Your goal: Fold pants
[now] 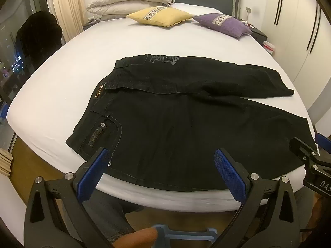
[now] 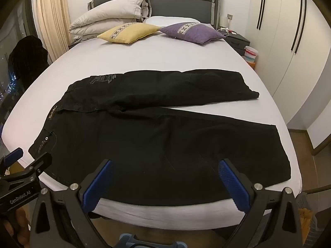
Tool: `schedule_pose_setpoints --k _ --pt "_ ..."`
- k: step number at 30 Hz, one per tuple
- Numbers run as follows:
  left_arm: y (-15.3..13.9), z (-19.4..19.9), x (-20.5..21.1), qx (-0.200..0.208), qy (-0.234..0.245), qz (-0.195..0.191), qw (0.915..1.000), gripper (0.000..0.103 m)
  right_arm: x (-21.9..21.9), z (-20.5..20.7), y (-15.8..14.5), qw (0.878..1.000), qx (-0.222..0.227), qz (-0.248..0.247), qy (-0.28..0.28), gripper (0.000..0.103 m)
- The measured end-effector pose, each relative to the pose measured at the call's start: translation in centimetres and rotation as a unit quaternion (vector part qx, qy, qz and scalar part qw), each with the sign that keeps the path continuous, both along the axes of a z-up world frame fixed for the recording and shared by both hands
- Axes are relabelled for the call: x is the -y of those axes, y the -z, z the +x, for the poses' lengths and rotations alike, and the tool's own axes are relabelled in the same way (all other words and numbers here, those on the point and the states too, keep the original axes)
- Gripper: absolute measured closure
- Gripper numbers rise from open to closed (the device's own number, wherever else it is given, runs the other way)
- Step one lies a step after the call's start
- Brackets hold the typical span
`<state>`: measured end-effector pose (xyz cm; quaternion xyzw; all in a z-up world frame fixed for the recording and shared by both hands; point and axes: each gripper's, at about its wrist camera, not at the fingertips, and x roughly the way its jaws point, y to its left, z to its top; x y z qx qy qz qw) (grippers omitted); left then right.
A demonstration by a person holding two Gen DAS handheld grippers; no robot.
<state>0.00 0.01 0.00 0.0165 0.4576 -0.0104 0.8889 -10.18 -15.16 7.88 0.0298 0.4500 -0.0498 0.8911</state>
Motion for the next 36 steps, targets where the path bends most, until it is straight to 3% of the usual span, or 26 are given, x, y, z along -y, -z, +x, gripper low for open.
schedule_pose_setpoints --k 36 --pt "0.0 0.0 0.0 -0.001 0.0 0.002 1.0 0.0 0.3 -0.1 0.9 1.0 -0.005 0.004 -0.003 0.0"
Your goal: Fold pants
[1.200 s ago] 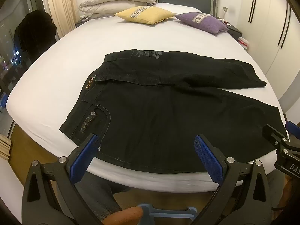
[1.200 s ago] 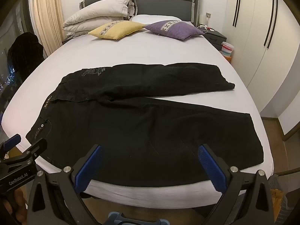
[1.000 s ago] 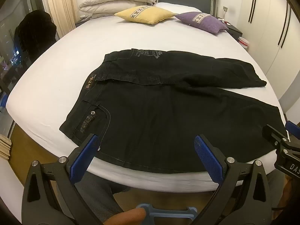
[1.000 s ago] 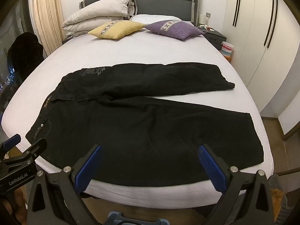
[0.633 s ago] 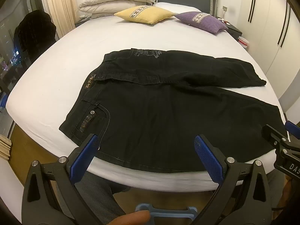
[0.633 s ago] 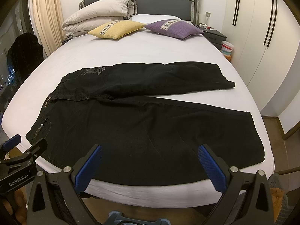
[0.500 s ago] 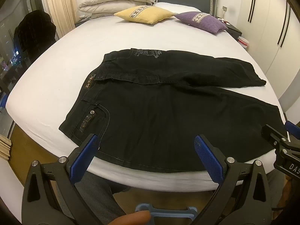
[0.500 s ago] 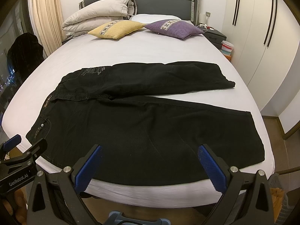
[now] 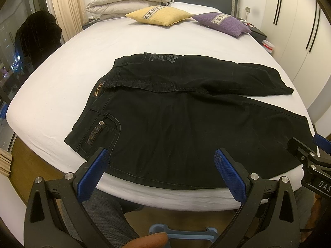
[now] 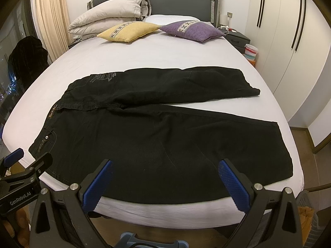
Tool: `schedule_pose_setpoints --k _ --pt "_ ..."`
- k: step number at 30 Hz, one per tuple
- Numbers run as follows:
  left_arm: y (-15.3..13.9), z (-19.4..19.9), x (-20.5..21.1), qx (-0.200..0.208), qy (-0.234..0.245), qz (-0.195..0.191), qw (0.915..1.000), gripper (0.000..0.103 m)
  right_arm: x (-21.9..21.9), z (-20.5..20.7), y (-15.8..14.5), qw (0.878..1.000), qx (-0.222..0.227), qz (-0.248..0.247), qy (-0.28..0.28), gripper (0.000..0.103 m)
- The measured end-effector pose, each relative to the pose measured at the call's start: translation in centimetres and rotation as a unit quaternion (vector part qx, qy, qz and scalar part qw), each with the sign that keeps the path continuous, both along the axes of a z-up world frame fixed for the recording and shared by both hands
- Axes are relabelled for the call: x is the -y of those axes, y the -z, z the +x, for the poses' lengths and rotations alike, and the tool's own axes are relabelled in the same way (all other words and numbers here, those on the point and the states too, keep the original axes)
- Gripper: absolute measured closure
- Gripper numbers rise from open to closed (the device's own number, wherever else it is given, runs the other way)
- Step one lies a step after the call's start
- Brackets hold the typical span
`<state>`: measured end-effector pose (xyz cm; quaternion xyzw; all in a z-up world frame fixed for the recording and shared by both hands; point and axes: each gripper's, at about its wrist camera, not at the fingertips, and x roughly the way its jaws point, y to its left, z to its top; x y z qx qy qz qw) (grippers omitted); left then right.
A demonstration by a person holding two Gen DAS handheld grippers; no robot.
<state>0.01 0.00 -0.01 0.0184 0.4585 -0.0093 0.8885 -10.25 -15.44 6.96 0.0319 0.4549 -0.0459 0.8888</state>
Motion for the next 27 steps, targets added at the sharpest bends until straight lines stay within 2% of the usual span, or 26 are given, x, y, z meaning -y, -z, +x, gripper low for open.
schedule_pose_setpoints --k 27 --pt "0.01 0.0 -0.01 -0.001 0.0 0.001 1.0 0.0 -0.33 -0.28 0.66 1.0 -0.002 0.002 0.0 0.0"
